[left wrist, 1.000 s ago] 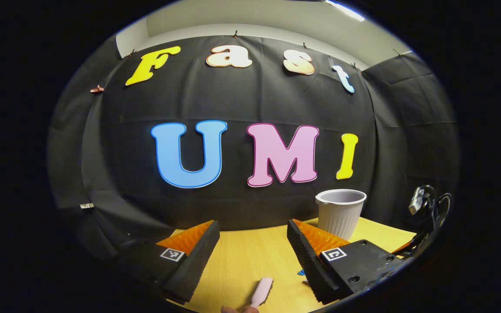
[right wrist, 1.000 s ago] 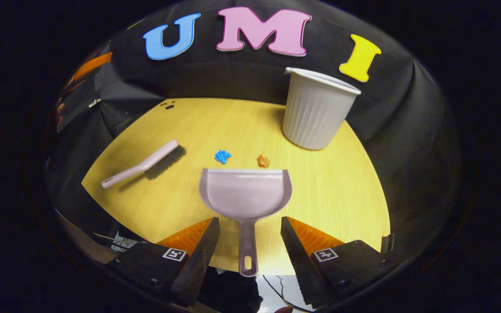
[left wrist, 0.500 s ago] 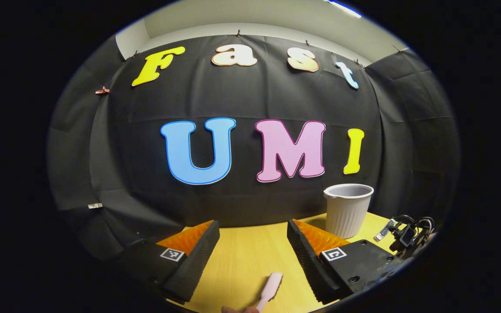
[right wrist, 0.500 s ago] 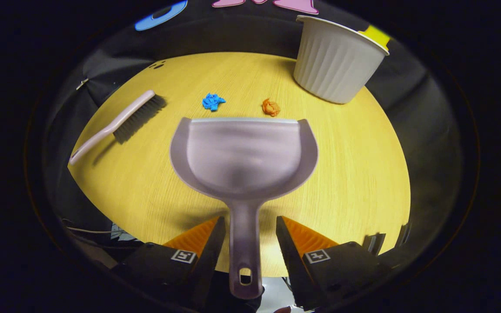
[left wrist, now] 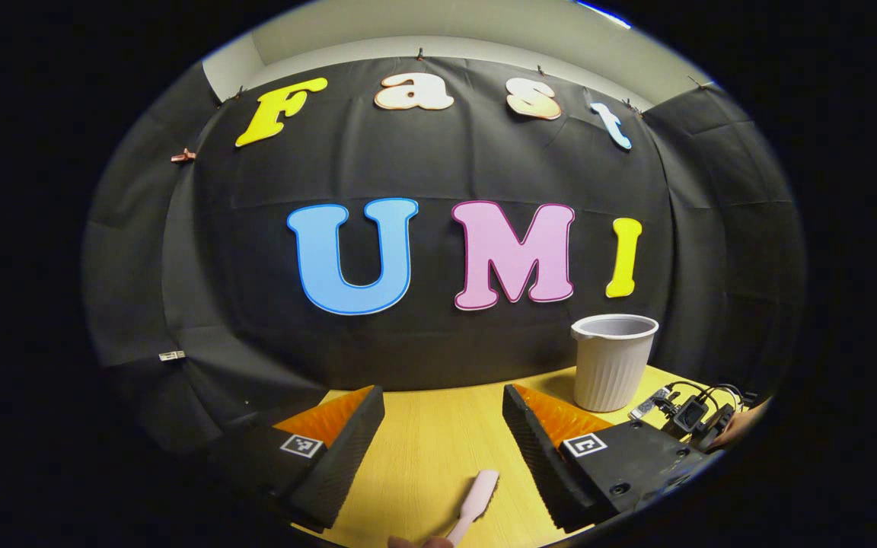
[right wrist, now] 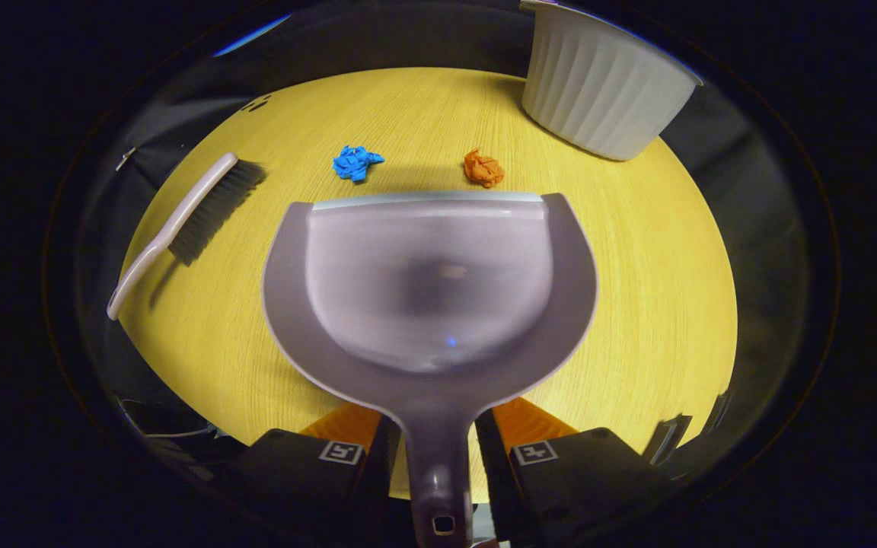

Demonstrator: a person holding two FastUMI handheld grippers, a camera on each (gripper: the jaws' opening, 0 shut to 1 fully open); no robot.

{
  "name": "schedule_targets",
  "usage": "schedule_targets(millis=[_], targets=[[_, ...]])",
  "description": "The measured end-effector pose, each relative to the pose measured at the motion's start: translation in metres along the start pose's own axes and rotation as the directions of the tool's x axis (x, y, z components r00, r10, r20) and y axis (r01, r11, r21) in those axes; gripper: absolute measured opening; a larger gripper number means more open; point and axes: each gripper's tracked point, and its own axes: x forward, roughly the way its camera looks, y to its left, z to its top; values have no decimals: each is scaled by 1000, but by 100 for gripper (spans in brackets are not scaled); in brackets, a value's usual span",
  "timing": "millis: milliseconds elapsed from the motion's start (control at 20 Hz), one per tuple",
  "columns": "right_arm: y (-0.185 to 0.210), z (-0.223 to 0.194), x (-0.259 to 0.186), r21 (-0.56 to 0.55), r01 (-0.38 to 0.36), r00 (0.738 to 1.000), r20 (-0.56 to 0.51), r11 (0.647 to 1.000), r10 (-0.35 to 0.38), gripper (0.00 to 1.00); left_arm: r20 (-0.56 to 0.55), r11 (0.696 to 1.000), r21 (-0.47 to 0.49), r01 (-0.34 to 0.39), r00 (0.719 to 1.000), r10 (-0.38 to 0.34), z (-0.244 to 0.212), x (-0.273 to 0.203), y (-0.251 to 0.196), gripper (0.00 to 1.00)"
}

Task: Pick up the small broom and dustpan from the desktop, sweep the trash into the dustpan with the broom, and then empty the trash into the garbage bin.

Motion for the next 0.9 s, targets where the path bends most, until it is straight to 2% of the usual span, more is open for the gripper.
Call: schedule_targets(millis=[50, 150, 450, 650, 750, 900], targets=[[-1, 0, 1, -6, -1, 1000, -11, 1000, 1, 47, -6, 1000, -4, -2, 1000, 2, -1, 1, 0, 99], [0, 1, 1, -32, -1, 1000, -16, 999, 0, 38, -10, 1000, -10, 2, 1000, -2, -5, 3, -1, 99], [0, 0, -2, 12, -33, 998, 48, 999, 33, 36, -72, 1000, -6, 22, 997, -23, -43, 9, 2, 98], [-6, -9, -23, -41, -14, 997, 81, 999, 17, 36, -171, 997, 49, 56, 984, -47, -90, 8, 4, 99], [-8, -10, -37, -89, -12, 994, 108, 996, 21, 36, -246, 992, 49, 112, 964, -97, -116, 7, -5, 99], [-11, -11, -59, -134, -17, 990, 140, 991, 36, 36, -377, 975, 34, 218, 906, -190, -160, 5, -29, 99]])
